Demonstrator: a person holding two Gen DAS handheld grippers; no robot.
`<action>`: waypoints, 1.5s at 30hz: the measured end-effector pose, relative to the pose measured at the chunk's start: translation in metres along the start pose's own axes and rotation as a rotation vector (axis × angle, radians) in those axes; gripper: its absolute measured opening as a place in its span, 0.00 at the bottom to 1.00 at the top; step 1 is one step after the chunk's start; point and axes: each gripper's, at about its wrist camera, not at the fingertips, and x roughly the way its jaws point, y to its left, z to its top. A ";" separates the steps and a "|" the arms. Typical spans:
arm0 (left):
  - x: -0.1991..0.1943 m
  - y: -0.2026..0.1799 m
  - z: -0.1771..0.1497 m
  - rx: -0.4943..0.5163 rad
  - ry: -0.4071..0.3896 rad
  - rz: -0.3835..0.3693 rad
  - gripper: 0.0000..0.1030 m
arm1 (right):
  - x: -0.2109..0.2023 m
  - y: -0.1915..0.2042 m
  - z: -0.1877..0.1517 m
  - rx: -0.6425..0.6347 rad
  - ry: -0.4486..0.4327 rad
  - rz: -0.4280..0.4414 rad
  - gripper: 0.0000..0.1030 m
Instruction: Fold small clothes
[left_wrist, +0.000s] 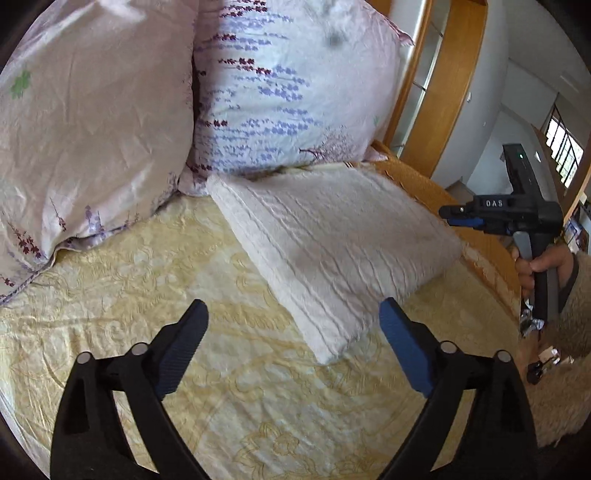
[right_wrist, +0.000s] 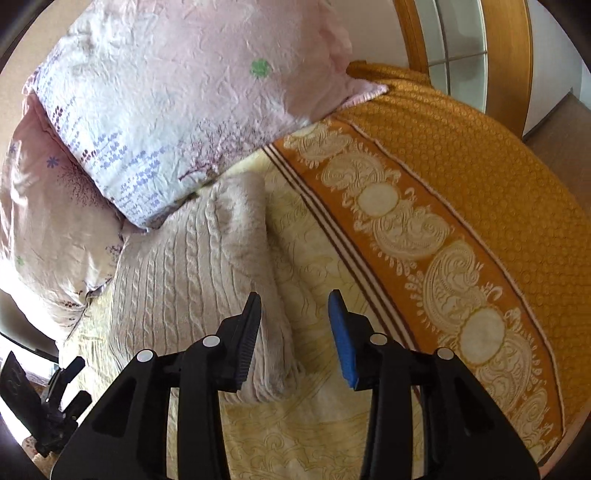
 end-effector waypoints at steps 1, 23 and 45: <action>0.003 0.000 0.009 -0.021 -0.005 -0.008 0.97 | -0.001 0.005 0.004 -0.015 -0.015 0.017 0.39; 0.120 -0.044 0.053 -0.069 0.247 0.139 0.98 | 0.051 0.051 -0.008 -0.241 0.081 0.034 0.38; 0.107 -0.045 0.026 0.030 0.187 0.230 0.98 | 0.028 0.041 -0.026 -0.260 0.009 0.040 0.39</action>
